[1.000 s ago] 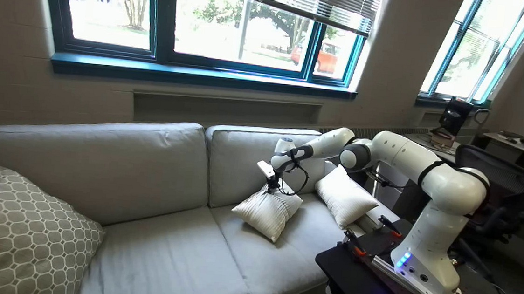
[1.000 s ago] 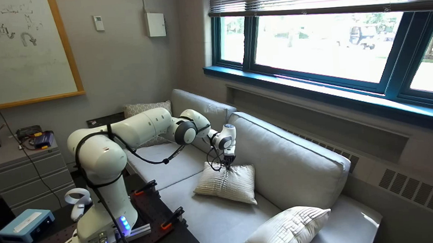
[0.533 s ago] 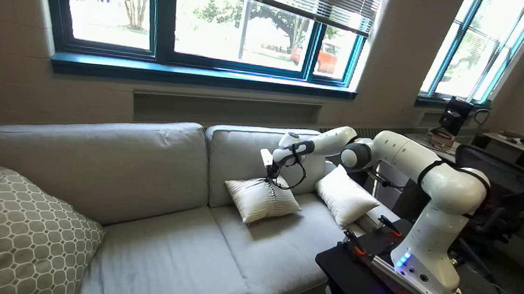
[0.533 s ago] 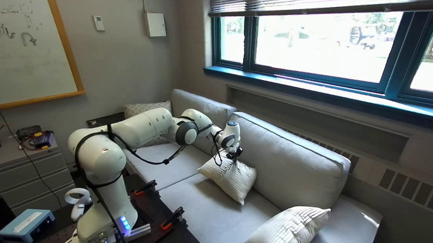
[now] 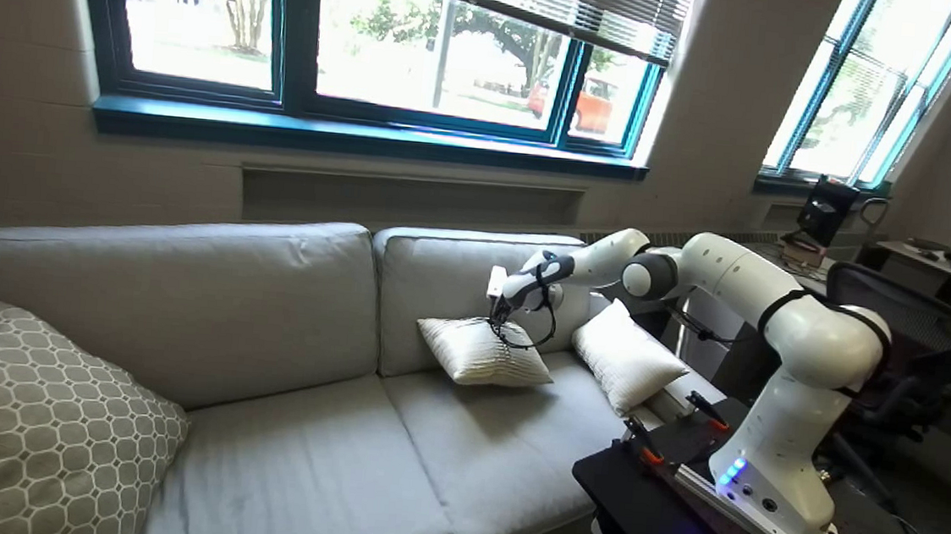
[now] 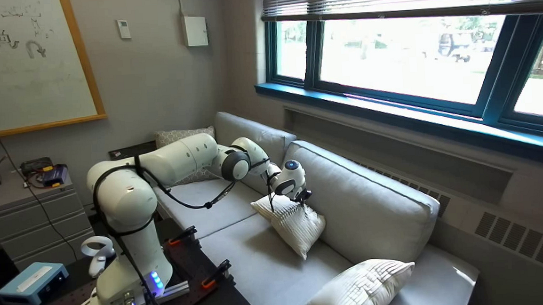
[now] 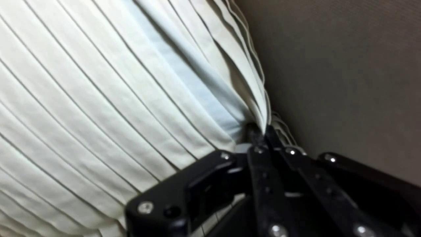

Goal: Set the striped pillows against the armrest

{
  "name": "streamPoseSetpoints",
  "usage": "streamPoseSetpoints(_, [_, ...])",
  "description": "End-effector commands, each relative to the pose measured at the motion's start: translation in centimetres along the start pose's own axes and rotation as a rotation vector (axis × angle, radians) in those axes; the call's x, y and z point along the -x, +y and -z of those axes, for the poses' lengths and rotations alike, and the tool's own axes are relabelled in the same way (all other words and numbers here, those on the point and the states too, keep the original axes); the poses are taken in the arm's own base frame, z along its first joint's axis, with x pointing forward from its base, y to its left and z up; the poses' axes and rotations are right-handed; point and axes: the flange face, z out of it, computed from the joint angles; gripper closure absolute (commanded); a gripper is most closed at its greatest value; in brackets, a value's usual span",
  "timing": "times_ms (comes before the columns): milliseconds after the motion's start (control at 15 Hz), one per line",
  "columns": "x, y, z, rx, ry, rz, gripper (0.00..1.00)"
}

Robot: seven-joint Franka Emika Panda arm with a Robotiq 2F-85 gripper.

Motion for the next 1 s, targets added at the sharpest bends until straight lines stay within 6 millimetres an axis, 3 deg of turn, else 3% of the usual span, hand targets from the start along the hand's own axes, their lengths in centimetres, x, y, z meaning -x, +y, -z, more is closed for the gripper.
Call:
streamPoseSetpoints(0, [-3.0, 0.7, 1.7, -0.089, -0.037, -0.164, 0.99])
streamPoseSetpoints(200, [-5.3, 3.5, 2.6, -0.171, -0.079, -0.289, 0.99])
streamPoseSetpoints(400, [-5.0, 5.5, 5.1, -0.316, -0.147, -0.386, 0.99])
streamPoseSetpoints(467, [-2.6, 1.9, 4.7, -0.353, -0.167, -0.411, 0.99])
streamPoseSetpoints(733, [1.1, -0.3, 7.7, -0.464, -0.174, -0.398, 0.99])
streamPoseSetpoints(933, [3.3, -0.5, 10.4, -0.595, -0.174, -0.393, 0.99])
